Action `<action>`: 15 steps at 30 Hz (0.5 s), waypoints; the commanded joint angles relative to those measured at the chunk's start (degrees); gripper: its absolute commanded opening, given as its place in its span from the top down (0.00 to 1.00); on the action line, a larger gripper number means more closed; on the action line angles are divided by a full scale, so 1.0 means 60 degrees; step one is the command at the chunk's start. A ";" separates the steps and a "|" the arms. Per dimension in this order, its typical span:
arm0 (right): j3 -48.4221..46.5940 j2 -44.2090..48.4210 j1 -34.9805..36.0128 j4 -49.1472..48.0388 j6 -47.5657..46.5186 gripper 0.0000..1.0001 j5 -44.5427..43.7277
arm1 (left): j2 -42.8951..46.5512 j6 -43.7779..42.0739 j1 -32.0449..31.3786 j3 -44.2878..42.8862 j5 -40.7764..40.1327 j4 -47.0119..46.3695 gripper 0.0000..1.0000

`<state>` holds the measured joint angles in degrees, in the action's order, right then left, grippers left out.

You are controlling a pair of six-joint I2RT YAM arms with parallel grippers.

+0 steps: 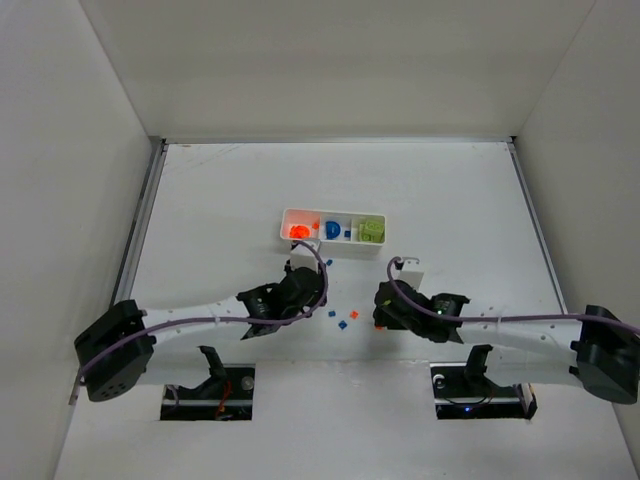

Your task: Sort the legos into containers by color

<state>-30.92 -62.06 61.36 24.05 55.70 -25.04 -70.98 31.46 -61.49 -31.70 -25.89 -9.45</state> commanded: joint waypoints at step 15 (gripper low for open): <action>-0.0882 -0.2018 0.0532 0.0444 0.1219 0.57 0.0071 | 0.2483 0.0396 0.0940 0.1387 -0.0153 -0.0168 0.61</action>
<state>-33.74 -72.88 63.86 26.39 61.80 -24.56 -58.54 33.32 -56.51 -24.45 -26.55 -9.13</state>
